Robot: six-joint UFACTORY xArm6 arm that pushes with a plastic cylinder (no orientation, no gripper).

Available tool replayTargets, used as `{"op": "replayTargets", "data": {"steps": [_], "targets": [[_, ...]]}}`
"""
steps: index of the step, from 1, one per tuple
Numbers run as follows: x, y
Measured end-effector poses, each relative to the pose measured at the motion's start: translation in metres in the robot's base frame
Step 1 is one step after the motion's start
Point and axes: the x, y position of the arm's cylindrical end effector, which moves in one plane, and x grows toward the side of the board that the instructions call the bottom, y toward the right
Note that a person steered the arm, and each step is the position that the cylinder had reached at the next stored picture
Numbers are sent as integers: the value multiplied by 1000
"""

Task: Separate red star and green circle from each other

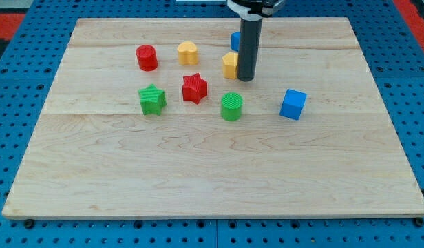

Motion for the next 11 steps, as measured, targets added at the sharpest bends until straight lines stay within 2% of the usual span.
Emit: {"op": "replayTargets", "data": {"steps": [1,2,3,5,6,9,11], "targets": [[13,-8],[41,-50],[43,-71],[43,-31],[62,-31],[67,5],[105,12]]}}
